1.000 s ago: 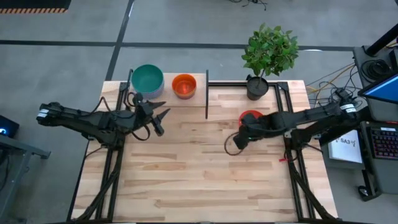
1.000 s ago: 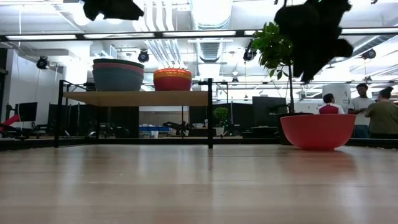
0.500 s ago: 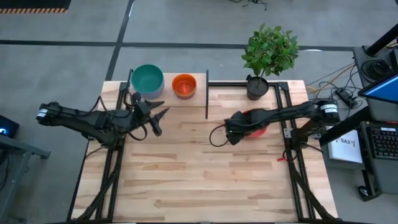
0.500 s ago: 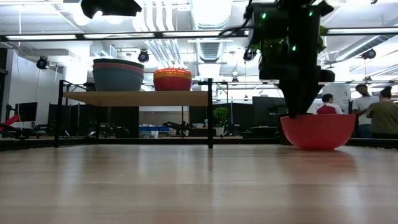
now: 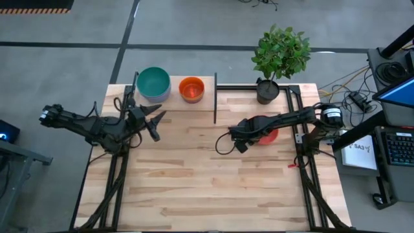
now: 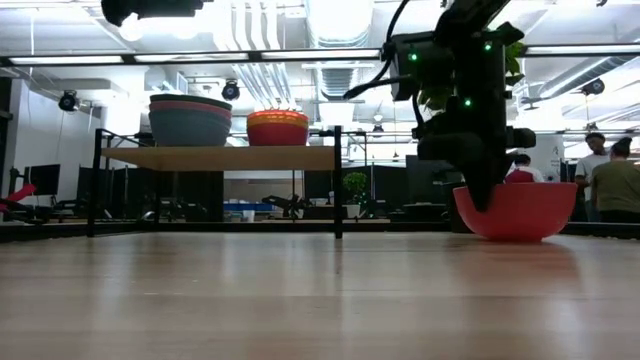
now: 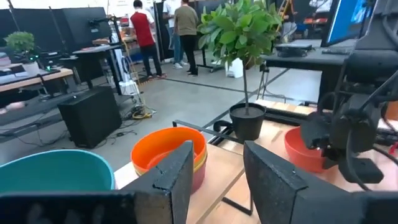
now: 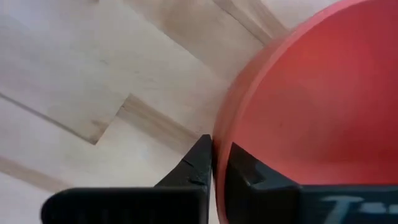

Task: Place and stack bowls onto a shelf
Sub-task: Stack the large orange bowl on the dark green bowl on the shelf

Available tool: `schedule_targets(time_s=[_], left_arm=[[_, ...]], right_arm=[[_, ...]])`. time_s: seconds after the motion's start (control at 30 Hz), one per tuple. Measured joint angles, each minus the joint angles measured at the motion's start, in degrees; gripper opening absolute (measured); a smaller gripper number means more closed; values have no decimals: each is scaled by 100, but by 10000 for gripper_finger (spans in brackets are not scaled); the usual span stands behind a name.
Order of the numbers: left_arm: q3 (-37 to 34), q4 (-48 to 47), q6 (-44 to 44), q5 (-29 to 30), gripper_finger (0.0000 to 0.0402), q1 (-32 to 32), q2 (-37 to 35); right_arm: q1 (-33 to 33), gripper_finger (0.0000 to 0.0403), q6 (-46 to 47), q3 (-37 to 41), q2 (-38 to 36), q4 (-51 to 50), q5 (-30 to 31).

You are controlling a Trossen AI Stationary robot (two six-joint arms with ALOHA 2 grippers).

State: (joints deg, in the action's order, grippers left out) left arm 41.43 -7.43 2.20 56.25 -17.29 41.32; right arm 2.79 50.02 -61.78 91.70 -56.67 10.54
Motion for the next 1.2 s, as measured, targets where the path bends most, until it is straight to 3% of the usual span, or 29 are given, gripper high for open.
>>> schedule_targets(time_s=[0.27, 0.4, 0.67, 0.9, 1.2], left_arm=[[-273, 48, -12, 202, 110, -31, -497], [-425, 58, 25, 490, 109, -31, -728], [-651, 152, 60, 496, 109, -31, -1190], [-805, 171, 188, 494, 109, -31, -1523], [-914, 144, 362, 366, 109, -31, -1819]], right_arm=[[-339, 9, -718, -866, -127, -376, -39], [-683, 9, -1587, -1638, -127, -381, 91], [-1313, 9, -3913, -3128, -49, 45, 1005], [-1112, 9, -5586, -4208, 398, 915, 1063], [-489, 9, -8083, -6230, 1864, 1010, 1058]])
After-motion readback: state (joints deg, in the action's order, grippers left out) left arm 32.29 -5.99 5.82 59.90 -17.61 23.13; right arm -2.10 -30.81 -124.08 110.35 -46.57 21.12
